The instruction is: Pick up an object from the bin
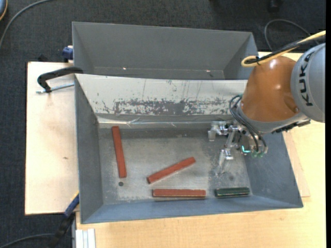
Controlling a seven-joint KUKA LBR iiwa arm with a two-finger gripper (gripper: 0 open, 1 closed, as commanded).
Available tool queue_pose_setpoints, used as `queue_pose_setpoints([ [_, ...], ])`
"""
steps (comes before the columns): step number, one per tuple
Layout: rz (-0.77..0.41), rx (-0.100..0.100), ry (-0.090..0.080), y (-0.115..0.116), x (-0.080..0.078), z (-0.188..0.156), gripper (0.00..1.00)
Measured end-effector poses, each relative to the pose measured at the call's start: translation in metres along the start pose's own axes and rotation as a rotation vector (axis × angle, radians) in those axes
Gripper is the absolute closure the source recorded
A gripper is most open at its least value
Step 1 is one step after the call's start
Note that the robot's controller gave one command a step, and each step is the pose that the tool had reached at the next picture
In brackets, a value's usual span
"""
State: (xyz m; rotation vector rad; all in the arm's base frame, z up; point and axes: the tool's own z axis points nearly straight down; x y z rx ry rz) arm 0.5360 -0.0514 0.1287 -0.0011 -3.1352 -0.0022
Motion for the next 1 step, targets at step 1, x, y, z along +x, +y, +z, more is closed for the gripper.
queue_pose_setpoints([
  [1,-0.376,0.0,-0.006,0.1032,0.0231,0.0586,0.0],
])
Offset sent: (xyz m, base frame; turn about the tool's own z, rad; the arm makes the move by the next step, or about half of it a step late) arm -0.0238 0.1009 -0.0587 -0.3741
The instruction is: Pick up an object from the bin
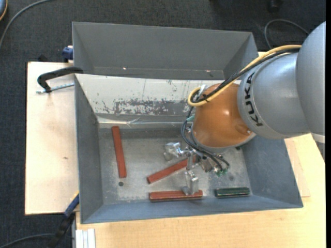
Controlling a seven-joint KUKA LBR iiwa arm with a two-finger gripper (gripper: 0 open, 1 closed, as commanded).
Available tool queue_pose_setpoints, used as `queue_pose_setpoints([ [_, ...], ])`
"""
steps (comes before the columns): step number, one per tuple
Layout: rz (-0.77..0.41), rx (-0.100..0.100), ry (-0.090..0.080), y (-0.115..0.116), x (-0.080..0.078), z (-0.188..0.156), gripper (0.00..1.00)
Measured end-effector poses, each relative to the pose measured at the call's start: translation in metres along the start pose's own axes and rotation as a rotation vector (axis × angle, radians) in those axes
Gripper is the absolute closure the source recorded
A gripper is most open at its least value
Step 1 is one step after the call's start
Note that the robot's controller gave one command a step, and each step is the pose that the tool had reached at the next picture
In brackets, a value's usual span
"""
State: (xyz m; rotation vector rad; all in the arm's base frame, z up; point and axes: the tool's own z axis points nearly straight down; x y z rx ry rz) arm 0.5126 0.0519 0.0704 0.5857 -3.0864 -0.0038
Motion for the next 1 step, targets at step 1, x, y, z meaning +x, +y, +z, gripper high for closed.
queue_pose_setpoints([
  [1,-0.041,0.003,-0.008,0.0104,-0.0037,-0.0319,0.0],
])
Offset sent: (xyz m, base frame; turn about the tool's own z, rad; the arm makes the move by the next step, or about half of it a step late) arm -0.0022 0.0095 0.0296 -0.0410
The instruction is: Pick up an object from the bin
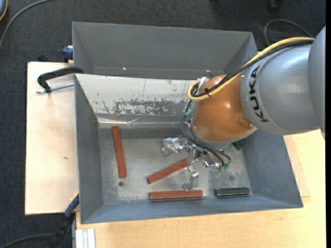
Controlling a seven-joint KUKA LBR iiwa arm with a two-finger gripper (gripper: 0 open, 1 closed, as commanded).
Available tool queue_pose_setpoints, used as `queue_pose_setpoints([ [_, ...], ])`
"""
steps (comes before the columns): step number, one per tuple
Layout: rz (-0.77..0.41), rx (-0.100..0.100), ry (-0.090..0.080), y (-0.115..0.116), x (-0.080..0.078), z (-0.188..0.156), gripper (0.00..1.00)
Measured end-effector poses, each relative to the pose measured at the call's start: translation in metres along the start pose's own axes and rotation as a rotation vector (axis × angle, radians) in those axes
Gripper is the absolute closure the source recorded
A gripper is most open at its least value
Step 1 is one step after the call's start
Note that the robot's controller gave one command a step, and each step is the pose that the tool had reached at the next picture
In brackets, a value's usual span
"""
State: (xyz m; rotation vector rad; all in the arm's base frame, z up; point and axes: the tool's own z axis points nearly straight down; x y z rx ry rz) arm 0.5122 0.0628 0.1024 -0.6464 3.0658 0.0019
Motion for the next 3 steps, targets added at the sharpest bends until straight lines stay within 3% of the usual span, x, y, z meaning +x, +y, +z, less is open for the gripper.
queue_pose_setpoints([
  [1,0.009,0.0,0.003,-0.003,0.0,0.002,0.0],
  [2,-0.015,-0.002,0.009,-0.001,-0.005,0.033,0.0],
  [3,-0.014,-0.001,0.006,-0.001,-0.006,0.032,0.0],
])
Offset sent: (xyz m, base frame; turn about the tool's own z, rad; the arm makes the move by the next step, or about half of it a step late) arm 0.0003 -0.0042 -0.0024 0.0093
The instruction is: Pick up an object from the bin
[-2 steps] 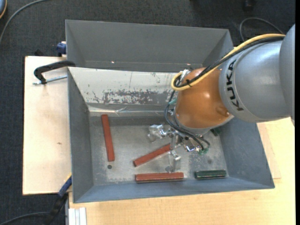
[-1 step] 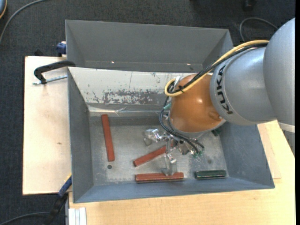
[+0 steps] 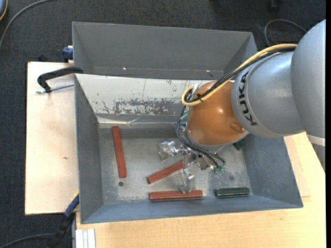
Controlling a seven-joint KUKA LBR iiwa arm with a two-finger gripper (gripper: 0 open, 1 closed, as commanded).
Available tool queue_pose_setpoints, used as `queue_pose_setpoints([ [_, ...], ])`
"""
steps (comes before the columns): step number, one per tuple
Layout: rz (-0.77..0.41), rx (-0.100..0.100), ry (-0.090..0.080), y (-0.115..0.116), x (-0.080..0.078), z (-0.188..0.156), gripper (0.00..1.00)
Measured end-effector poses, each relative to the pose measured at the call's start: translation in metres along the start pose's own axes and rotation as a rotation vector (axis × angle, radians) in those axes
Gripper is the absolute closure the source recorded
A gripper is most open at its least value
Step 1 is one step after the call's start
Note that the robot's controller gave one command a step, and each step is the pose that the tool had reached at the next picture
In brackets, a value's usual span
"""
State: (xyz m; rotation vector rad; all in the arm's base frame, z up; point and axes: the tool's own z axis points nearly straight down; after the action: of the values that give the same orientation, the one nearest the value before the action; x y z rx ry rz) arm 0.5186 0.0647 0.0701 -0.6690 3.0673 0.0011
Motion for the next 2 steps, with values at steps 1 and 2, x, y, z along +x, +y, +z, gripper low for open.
queue_pose_setpoints([
  [1,0.0,0.0,0.001,0.0002,0.0002,0.0005,1.0],
  [2,0.0,0.001,-0.003,0.0002,-0.0011,-0.0064,1.0],
])
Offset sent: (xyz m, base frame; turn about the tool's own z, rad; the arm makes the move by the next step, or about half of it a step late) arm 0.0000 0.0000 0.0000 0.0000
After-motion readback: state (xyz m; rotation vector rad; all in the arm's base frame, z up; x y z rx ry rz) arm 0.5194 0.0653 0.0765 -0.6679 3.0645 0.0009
